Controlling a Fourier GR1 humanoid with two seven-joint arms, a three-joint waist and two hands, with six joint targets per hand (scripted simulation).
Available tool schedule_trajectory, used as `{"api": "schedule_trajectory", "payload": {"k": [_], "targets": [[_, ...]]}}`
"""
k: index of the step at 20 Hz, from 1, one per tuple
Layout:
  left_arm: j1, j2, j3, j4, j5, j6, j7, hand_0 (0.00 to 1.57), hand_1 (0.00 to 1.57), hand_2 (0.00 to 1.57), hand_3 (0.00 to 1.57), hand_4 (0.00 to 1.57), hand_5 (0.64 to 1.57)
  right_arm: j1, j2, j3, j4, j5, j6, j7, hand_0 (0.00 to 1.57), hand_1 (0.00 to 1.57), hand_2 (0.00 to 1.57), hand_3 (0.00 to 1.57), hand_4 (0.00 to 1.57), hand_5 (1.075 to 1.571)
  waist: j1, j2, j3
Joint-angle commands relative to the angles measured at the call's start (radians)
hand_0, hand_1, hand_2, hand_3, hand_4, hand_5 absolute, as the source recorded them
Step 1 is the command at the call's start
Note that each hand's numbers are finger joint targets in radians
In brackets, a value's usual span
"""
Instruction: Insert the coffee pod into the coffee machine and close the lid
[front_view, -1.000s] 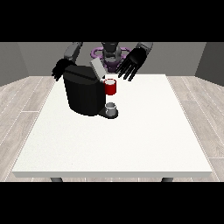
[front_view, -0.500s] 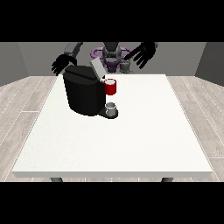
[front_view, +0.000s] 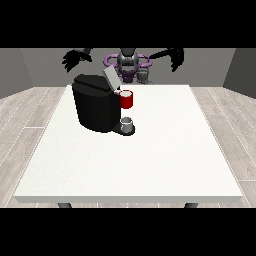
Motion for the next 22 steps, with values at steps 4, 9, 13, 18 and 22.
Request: {"api": "schedule_trajectory", "payload": {"k": [4,9,13,18,22], "targets": [[0.147,-0.066,0.015,-0.034,0.075,-0.033,0.006,0.00,0.00,0.00,0.00,0.00,1.571,-0.036,-0.043,0.031,-0.093,0.002,0.049,0.077,0.00,0.00,0.00,0.00,0.00,1.571,0.072,-0.085,0.0004],[0.191,-0.069,0.033,-0.089,0.144,-0.079,-0.021,0.00,0.00,0.00,0.00,0.00,1.571,-0.090,-0.032,0.062,-0.124,-0.009,0.084,0.094,0.00,0.00,0.00,0.00,0.00,1.571,0.107,-0.037,0.0004],[0.253,-0.134,-0.013,-0.146,0.177,-0.090,0.036,0.00,0.00,0.00,0.00,0.03,1.571,-0.137,-0.092,0.043,-0.100,-0.005,0.114,0.169,0.00,0.00,0.00,0.00,0.00,1.571,0.171,-0.074,0.0007],[0.248,-0.121,-0.025,-0.304,0.219,-0.062,0.094,0.00,0.00,0.00,0.00,0.20,1.571,-0.189,-0.084,0.072,-0.091,0.035,0.136,0.108,0.00,0.00,0.00,0.00,0.22,1.571,0.149,0.021,0.0007],[0.349,-0.126,-0.067,-0.404,0.246,-0.092,0.104,0.00,0.00,0.00,0.00,0.00,1.571,-0.230,-0.072,0.073,-0.065,0.036,0.136,0.150,0.00,0.00,0.00,0.00,0.12,1.571,0.175,0.032,0.0007]]}}
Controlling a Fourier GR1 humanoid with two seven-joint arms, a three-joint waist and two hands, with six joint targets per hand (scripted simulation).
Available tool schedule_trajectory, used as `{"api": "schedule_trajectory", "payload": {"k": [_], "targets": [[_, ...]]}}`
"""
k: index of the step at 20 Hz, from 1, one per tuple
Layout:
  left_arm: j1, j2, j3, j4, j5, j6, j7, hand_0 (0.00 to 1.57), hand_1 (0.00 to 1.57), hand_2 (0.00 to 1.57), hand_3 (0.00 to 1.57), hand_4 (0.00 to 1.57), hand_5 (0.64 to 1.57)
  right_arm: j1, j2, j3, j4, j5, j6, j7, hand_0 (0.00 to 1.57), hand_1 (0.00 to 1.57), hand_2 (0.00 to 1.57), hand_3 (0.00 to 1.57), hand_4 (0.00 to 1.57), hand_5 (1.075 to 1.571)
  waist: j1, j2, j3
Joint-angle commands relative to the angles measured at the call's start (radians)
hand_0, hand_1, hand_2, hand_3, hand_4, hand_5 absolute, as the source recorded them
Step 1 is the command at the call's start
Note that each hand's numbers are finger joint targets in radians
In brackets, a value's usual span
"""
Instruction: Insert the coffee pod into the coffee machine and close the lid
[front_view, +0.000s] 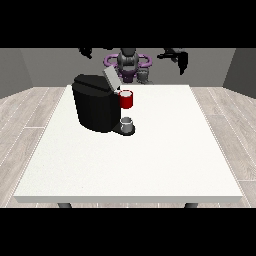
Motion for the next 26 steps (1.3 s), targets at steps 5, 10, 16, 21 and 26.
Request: {"api": "schedule_trajectory", "payload": {"k": [5,10,16,21,26], "targets": [[0.112,-0.018,-0.099,-0.176,0.095,0.056,0.048,0.00,0.00,0.00,0.00,0.00,1.571,-0.090,0.025,-0.024,0.099,-0.018,0.025,-0.042,0.00,0.00,0.00,0.00,0.00,1.571,0.020,0.091,0.0001],[0.156,-0.005,-0.105,-0.319,0.111,0.007,0.137,0.00,0.00,0.00,0.00,0.00,1.571,-0.134,-0.015,-0.092,0.189,-0.047,0.047,-0.039,0.00,0.00,0.00,0.00,0.00,1.571,0.040,0.112,0.0003],[0.196,0.005,-0.120,-0.388,0.115,0.067,0.151,0.00,0.00,0.00,0.00,0.00,1.571,-0.149,0.055,-0.022,0.244,0.021,0.019,-0.116,0.00,0.00,0.00,0.00,0.00,1.571,-0.004,0.158,0.0002],[0.169,0.041,-0.094,-0.383,0.139,0.099,0.110,0.00,0.00,0.00,0.00,0.00,1.571,-0.261,0.034,-0.025,0.273,0.034,0.033,-0.077,0.00,0.00,0.00,0.00,0.00,1.571,-0.032,0.203,-0.0001],[0.172,0.033,-0.125,-0.420,0.145,0.100,0.107,0.00,0.00,0.00,0.00,0.00,1.571,-0.339,-0.008,-0.060,0.344,0.036,0.059,-0.079,0.00,0.00,0.00,0.00,0.00,1.571,-0.003,0.239,0.0000]]}}
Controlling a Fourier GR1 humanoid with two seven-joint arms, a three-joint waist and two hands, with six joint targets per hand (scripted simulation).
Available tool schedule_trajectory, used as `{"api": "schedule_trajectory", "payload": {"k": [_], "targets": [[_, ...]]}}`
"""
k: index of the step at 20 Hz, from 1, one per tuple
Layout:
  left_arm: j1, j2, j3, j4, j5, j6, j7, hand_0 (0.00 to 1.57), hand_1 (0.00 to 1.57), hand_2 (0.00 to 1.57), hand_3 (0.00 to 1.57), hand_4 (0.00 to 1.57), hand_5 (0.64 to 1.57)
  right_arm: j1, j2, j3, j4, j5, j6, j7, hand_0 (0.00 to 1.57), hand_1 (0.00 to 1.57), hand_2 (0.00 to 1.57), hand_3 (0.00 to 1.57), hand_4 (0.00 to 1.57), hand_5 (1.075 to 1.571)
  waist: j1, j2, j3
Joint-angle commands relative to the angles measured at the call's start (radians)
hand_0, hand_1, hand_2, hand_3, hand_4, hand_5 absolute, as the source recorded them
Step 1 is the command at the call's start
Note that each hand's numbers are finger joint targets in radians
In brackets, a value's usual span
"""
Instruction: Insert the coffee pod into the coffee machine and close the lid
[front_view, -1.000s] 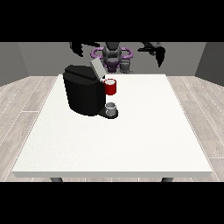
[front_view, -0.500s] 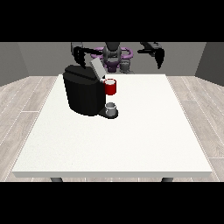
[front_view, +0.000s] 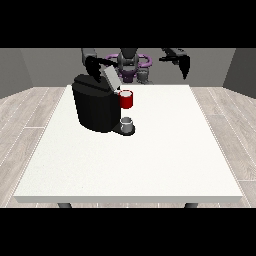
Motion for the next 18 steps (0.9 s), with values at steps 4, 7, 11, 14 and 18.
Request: {"api": "schedule_trajectory", "payload": {"k": [4,7,11,14,18], "targets": [[-0.026,0.004,-0.032,-0.047,0.009,0.034,0.035,0.00,0.00,0.00,0.00,0.00,1.571,-0.084,0.027,-0.019,0.087,0.020,-0.043,-0.034,0.00,0.00,0.00,0.00,0.04,1.571,0.013,0.038,0.0009],[0.018,0.029,-0.019,-0.017,0.016,0.011,-0.019,0.00,0.00,0.00,0.00,0.00,1.571,-0.065,0.026,0.004,0.083,0.016,0.010,-0.021,0.00,0.00,0.00,0.00,0.00,1.571,-0.010,0.034,0.0007],[0.049,0.041,-0.004,0.037,0.018,-0.004,-0.093,0.00,0.00,0.00,0.00,0.00,1.571,-0.102,0.050,0.029,0.066,0.041,-0.013,-0.008,0.00,0.00,0.00,0.00,0.00,1.571,-0.006,0.046,0.0005],[0.023,0.039,-0.010,0.027,0.015,0.024,-0.071,0.00,0.00,0.00,0.00,0.00,1.571,-0.115,0.064,0.033,0.091,0.055,-0.031,-0.010,0.00,0.00,0.00,0.00,0.00,1.571,-0.008,0.045,0.0006],[0.001,0.068,0.016,0.057,0.030,0.037,-0.062,0.00,0.00,0.00,0.00,0.02,1.571,-0.130,0.049,0.032,0.092,0.055,0.000,-0.016,0.00,0.00,0.00,0.00,0.08,1.571,-0.028,0.041,0.0006]]}}
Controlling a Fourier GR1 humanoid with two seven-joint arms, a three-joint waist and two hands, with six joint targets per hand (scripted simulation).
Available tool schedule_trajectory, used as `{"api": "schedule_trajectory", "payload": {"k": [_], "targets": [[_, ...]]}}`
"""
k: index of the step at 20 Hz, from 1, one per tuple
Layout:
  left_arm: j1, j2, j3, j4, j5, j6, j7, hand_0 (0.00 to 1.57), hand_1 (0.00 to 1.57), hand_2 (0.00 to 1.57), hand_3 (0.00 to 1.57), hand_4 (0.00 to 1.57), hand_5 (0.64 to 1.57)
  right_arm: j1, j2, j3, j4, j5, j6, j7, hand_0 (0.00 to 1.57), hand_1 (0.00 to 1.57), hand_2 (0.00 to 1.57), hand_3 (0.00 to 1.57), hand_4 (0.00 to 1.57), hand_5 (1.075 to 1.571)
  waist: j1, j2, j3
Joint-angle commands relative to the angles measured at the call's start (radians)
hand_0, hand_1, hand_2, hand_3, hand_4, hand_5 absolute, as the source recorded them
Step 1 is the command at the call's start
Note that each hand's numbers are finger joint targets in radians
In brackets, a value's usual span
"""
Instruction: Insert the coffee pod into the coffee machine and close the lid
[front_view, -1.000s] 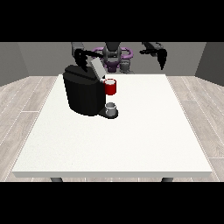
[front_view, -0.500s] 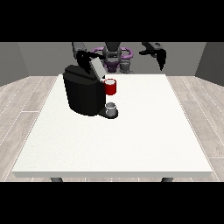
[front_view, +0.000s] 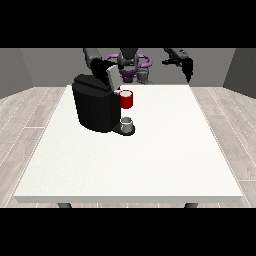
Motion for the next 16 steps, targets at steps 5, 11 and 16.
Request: {"api": "schedule_trajectory", "payload": {"k": [5,11,16], "targets": [[-0.021,0.012,0.001,0.031,-0.001,0.023,-0.001,0.00,0.00,0.00,0.00,0.17,1.571,-0.115,0.029,0.035,0.028,0.052,-0.028,0.078,0.00,0.00,0.00,0.00,0.14,1.571,0.014,0.003,0.0014],[-0.031,-0.015,-0.029,0.017,-0.002,0.048,0.041,0.00,0.00,0.00,0.00,0.17,1.571,-0.084,0.059,0.102,0.048,0.133,-0.042,0.023,0.00,0.00,0.00,0.00,0.15,1.571,0.006,-0.012,0.0016],[0.003,-0.007,-0.045,0.022,-0.011,0.016,-0.081,0.00,0.00,0.00,0.00,0.12,1.571,-0.175,0.020,0.030,0.059,0.090,-0.007,0.041,0.00,0.00,0.00,0.00,0.12,1.571,0.021,0.012,0.0015]]}}
